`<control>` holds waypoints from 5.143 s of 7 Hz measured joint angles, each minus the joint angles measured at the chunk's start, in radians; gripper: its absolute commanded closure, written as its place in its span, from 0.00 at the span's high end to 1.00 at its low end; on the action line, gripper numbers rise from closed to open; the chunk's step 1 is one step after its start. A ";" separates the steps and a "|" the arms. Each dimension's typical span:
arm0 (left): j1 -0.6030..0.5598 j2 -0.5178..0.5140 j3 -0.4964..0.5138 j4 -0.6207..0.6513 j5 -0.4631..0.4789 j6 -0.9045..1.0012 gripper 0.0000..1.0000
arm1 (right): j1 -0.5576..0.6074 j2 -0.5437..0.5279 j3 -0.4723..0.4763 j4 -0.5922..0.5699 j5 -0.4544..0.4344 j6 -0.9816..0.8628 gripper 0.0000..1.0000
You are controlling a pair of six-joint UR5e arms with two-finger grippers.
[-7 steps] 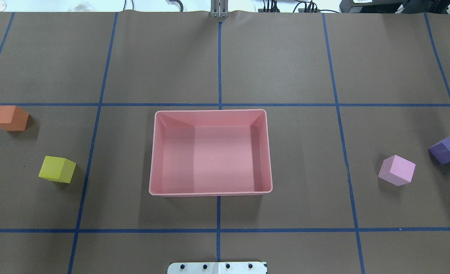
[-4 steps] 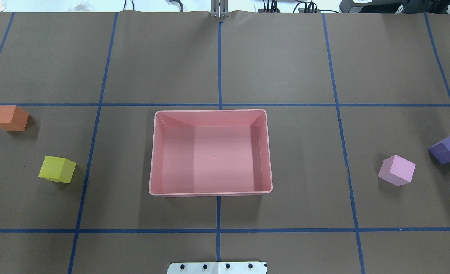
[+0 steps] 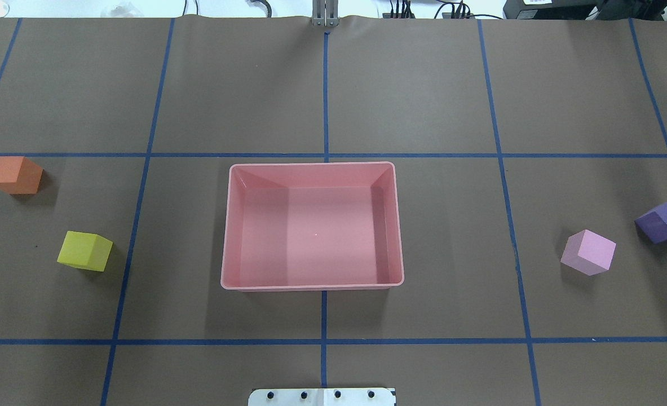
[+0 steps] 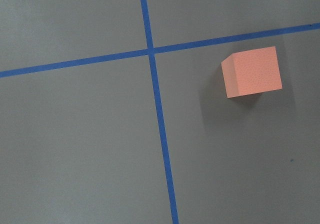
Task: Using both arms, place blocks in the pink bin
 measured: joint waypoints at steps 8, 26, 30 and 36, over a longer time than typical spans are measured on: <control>0.031 -0.128 0.113 -0.289 0.002 -0.103 1.00 | -0.003 -0.006 0.061 0.217 0.079 0.019 1.00; 0.492 -0.229 0.500 -0.786 0.285 -0.745 0.00 | -0.018 -0.008 0.048 0.228 0.092 0.073 1.00; 0.492 -0.292 0.172 -0.437 0.235 -0.769 0.00 | -0.018 -0.008 0.049 0.228 0.093 0.075 1.00; 0.932 -0.856 0.059 0.111 0.477 -1.302 0.09 | -0.054 -0.005 0.061 0.231 0.135 0.182 0.99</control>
